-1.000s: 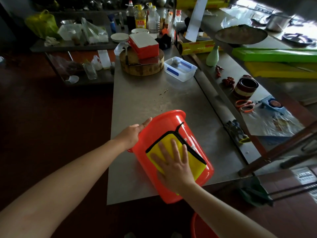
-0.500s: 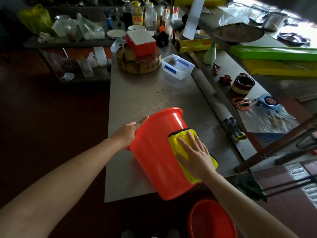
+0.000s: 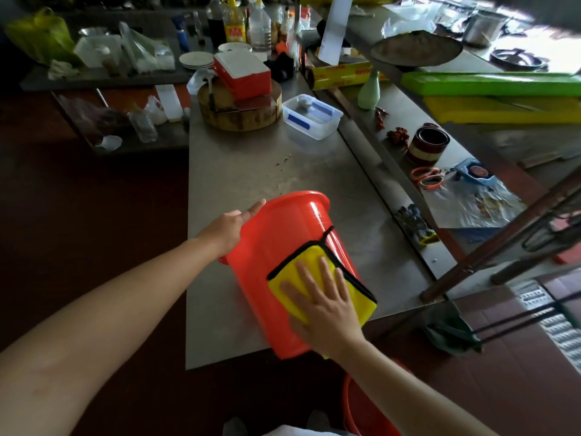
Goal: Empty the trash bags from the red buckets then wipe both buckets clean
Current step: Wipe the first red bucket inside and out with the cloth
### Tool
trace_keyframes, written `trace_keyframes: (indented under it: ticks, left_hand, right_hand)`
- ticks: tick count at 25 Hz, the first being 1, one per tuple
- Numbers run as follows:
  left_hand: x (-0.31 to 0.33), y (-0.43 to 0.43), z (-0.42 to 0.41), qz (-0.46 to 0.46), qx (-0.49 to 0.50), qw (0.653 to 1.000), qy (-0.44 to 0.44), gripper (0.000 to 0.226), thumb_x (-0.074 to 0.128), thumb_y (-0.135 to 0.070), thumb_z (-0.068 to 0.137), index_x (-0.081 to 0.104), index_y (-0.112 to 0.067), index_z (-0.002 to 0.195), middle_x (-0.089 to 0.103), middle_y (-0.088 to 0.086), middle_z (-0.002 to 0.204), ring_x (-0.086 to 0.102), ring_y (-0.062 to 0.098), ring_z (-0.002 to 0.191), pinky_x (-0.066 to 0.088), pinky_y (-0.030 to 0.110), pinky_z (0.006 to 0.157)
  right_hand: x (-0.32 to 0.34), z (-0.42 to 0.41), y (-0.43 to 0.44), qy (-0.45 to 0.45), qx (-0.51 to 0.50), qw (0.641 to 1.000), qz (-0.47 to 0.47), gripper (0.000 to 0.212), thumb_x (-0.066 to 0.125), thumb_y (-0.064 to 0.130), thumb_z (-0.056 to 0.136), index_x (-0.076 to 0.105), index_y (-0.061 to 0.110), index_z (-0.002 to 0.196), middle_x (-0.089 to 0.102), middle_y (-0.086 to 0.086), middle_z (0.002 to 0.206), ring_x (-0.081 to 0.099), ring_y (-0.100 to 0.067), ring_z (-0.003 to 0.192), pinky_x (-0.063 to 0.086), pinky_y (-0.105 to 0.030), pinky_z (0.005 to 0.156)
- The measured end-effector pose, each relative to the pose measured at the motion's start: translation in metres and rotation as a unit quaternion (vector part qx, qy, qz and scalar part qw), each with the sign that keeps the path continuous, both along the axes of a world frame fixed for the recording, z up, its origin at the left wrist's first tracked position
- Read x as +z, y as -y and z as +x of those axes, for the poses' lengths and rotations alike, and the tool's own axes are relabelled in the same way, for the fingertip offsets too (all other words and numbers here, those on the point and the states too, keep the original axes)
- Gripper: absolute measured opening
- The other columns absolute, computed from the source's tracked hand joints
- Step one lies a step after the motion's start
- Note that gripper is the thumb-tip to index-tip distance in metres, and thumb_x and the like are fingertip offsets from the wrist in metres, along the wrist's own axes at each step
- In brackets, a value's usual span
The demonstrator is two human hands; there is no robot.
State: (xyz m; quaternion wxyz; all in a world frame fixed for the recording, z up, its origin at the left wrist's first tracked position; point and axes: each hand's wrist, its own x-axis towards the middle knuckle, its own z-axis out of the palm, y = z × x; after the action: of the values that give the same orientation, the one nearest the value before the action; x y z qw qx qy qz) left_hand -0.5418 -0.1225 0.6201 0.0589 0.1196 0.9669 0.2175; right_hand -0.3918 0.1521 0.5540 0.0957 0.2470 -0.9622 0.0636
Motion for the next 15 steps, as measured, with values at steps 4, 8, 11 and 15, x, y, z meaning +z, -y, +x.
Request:
trace_keyframes:
  ticks: [4, 8, 11, 15]
  left_hand:
    - [0.004, -0.006, -0.004, -0.008, -0.006, 1.000, 0.003, 0.082, 0.029, -0.012, 0.104, -0.006, -0.082, 0.130, 0.050, 0.006, 0.116, 0.059, 0.028, 0.104, 0.049, 0.038, 0.098]
    - [0.005, 0.002, -0.003, -0.007, -0.020, 1.000, 0.015, 0.077, 0.035, -0.020, 0.105, -0.006, -0.078, 0.134, 0.052, 0.001, 0.104, 0.059, 0.019, 0.094, 0.048, 0.031, 0.091]
    - [0.006, 0.001, -0.004, -0.006, -0.024, 0.999, 0.024, 0.069, 0.035, -0.026, 0.105, -0.002, -0.072, 0.141, 0.053, 0.001, 0.103, 0.058, 0.019, 0.095, 0.047, 0.033, 0.095]
    - [0.007, -0.005, -0.005, -0.016, -0.010, 1.000, 0.019, 0.077, 0.034, -0.016, 0.103, -0.003, -0.073, 0.139, 0.049, -0.002, 0.094, 0.057, 0.016, 0.087, 0.046, 0.028, 0.086]
  right_hand:
    - [-0.005, 0.013, 0.017, -0.009, 0.091, 0.992, 0.081, 0.066, 0.049, 0.058, 0.090, 0.036, 0.041, 0.153, 0.008, 0.001, 0.170, -0.002, -0.040, 0.154, 0.010, -0.066, 0.117]
    - [0.002, 0.002, -0.010, -0.001, 0.072, 0.996, 0.054, 0.067, 0.047, 0.065, 0.092, 0.033, 0.044, 0.154, 0.008, 0.004, 0.170, 0.002, -0.031, 0.156, 0.017, -0.061, 0.120]
    - [0.007, -0.005, -0.042, 0.036, -0.044, 0.998, -0.014, 0.064, 0.036, 0.073, 0.096, 0.027, 0.050, 0.154, 0.007, 0.006, 0.169, 0.002, -0.028, 0.156, 0.023, -0.062, 0.119]
    - [0.007, -0.006, -0.053, 0.085, -0.096, 0.988, -0.086, 0.063, 0.036, 0.071, 0.097, 0.022, 0.051, 0.155, 0.000, 0.008, 0.169, -0.006, -0.029, 0.156, 0.019, -0.064, 0.119]
